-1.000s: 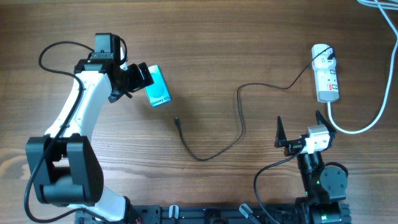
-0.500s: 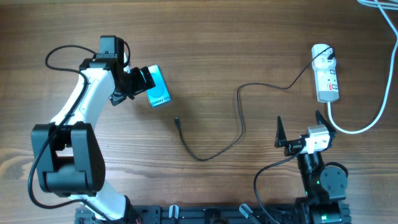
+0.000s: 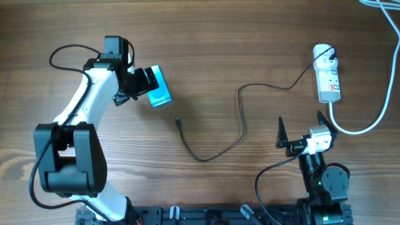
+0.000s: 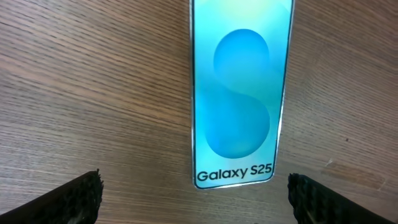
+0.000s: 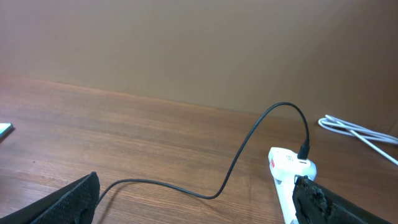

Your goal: Plug charger to phone and switch on socket

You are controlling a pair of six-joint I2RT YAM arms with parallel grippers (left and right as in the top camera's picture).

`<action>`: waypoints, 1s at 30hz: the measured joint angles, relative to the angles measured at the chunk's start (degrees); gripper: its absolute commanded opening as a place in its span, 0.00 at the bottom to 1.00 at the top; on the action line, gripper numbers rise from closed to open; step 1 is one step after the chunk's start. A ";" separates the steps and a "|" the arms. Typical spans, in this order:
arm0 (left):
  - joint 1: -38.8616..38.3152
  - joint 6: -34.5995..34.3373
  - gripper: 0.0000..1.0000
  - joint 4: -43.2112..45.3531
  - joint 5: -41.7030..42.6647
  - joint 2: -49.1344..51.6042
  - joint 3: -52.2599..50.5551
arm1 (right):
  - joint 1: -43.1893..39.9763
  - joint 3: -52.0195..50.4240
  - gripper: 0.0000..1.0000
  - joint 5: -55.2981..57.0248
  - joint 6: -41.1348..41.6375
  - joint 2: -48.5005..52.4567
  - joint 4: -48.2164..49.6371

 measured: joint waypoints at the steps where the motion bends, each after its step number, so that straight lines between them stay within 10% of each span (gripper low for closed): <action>1: -0.11 0.00 1.00 0.00 0.00 0.00 0.00 | 0.00 0.00 1.00 0.00 0.00 0.00 -0.02; 30: -8.09 -10.58 0.95 1.25 -3.28 0.00 0.00 | 0.00 0.00 1.00 0.00 0.00 0.00 0.00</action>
